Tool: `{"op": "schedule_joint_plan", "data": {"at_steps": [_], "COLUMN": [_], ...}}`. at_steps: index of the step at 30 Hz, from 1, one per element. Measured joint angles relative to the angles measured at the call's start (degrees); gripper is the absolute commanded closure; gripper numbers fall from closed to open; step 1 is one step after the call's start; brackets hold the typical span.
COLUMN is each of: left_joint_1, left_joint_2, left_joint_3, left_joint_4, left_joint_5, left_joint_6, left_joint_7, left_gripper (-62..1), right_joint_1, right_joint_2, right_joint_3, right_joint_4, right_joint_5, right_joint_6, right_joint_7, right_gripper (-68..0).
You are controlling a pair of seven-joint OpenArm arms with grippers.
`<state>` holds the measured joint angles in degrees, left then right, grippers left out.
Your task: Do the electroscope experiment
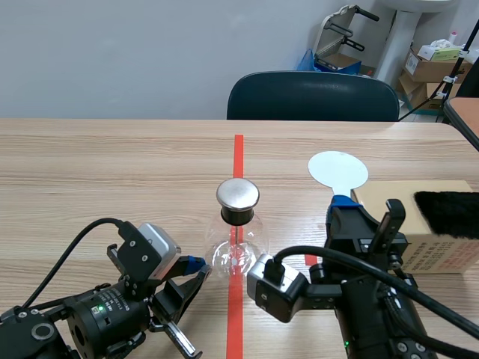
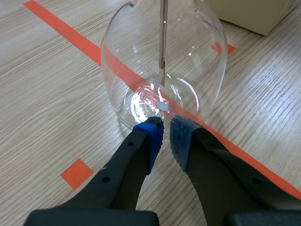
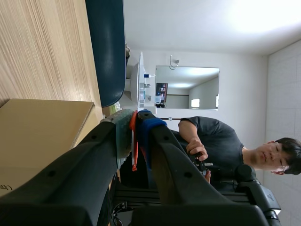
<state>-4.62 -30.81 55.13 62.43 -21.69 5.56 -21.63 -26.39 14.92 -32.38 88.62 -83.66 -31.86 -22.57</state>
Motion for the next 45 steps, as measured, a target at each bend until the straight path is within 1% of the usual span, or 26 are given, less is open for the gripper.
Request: {"op": "schedule_joint_plan", "data": {"at_steps": [41, 43, 45], "left_joint_1": [0.02, 0.02, 0.02], "left_joint_2": [0.00, 0.00, 0.00], "left_joint_3": [0.00, 0.00, 0.00], "left_joint_4": [-0.17, -0.22, -0.22], "left_joint_5": [0.00, 0.00, 0.00], "left_joint_6": [0.00, 0.00, 0.00], "left_joint_7": [0.00, 0.00, 0.00], "left_gripper": [-8.5, -8.5, -8.5], "right_joint_1": [0.00, 0.00, 0.00], "right_joint_2": [0.00, 0.00, 0.04], "right_joint_3": [0.00, 0.00, 0.00], "right_joint_4": [0.00, 0.00, 0.00], "right_joint_5": [0.00, 0.00, 0.00], "right_joint_6": [-0.02, -0.11, -0.74], "right_joint_7": [-0.04, 0.02, 0.76], "right_gripper": [-0.9, -0.9, -0.9]}}
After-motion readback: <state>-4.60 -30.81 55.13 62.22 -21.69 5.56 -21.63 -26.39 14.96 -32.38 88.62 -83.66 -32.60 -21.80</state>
